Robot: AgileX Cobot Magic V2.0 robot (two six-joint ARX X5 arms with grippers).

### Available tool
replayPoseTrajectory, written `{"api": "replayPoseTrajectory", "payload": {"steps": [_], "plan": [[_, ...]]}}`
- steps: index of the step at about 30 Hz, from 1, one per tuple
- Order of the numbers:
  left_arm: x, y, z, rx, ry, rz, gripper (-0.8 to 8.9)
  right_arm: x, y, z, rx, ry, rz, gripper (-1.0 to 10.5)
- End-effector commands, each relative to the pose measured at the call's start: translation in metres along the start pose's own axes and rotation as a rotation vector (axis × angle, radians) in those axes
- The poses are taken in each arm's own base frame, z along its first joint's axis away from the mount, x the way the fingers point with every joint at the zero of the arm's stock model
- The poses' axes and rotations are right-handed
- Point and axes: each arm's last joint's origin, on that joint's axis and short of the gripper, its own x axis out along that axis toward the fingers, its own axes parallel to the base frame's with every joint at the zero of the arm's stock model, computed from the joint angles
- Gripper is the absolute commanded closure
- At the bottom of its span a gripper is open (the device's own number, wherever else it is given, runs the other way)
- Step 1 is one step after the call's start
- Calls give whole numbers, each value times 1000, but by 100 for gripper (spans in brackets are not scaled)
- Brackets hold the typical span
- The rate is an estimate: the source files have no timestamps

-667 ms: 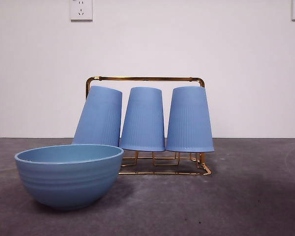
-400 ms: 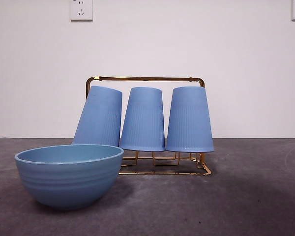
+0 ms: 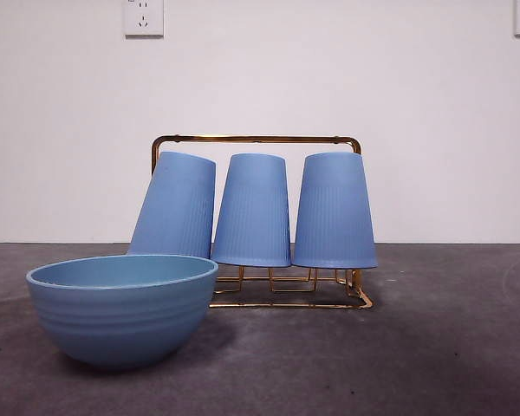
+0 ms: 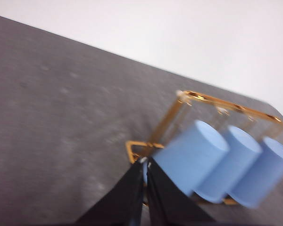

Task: Right arm lift cup from the cupboard, then place it on the right of the bowl

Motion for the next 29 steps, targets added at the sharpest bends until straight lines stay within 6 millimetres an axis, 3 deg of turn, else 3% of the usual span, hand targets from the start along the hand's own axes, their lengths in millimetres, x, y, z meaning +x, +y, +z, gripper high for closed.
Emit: {"api": "replayPoseTrajectory", "payload": {"steps": [1,8,14,25,27,29], "plan": [[10,-6,14,27,65,-73,803,5,5,10,-31,42,47,935],[44,-24,41,16,292,-315,803,24,15,34,-74,225,181,935],[66,-35,45,33,423,-522,803,38,20,43,-130,362,300,935],[71,-39,41,154,421,-608,775,44,19,41,-131,393,335,931],[71,-39,41,154,421,-608,761,44,19,41,-133,391,326,853],[71,-39,41,154,422,-608,662,44,19,41,-132,391,325,727]]}}
